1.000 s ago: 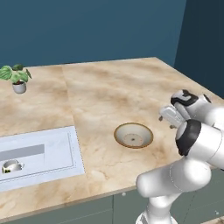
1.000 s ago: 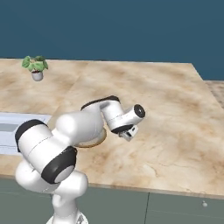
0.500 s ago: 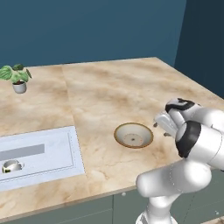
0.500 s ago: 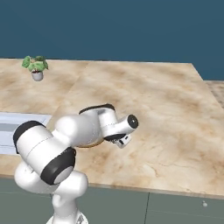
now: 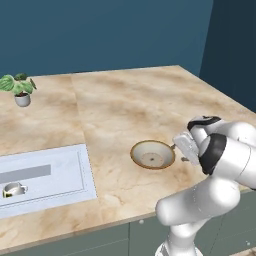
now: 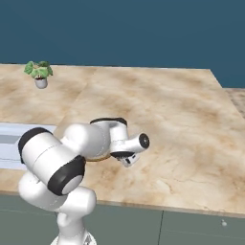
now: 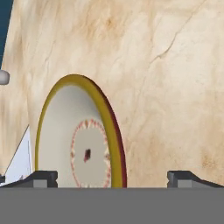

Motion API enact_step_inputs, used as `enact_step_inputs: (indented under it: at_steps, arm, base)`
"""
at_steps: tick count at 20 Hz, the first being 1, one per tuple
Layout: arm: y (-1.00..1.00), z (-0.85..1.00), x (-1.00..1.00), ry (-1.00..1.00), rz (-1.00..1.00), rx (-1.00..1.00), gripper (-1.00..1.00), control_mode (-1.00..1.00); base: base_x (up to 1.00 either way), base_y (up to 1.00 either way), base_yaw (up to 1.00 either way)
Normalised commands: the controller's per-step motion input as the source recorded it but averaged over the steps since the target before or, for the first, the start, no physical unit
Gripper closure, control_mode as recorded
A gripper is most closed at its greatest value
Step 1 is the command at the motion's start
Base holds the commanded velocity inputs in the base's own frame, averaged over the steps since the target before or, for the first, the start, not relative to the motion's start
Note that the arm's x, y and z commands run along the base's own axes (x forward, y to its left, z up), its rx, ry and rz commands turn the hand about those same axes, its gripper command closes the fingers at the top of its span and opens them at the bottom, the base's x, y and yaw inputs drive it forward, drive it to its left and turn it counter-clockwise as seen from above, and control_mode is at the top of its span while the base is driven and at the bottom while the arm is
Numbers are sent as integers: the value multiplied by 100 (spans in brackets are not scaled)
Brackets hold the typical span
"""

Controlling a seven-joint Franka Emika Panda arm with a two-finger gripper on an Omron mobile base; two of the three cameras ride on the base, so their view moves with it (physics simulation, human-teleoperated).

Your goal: Pick the mug and place it in the sink. Pick the bowl and place it in the open cabinet and then close the cabinet.

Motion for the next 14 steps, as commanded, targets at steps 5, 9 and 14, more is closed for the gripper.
enact_step_inputs:
  at_steps: [5, 9, 14]
  arm:
    - [12, -9, 0, 0, 0, 6, -100, -100]
    - [19, -20, 0, 0, 0, 6, -100, -100]
    - [30, -23, 8, 0, 0, 5, -100, -100]
  base:
    - [0, 0, 0]
    - [0, 0, 0]
    - [0, 0, 0]
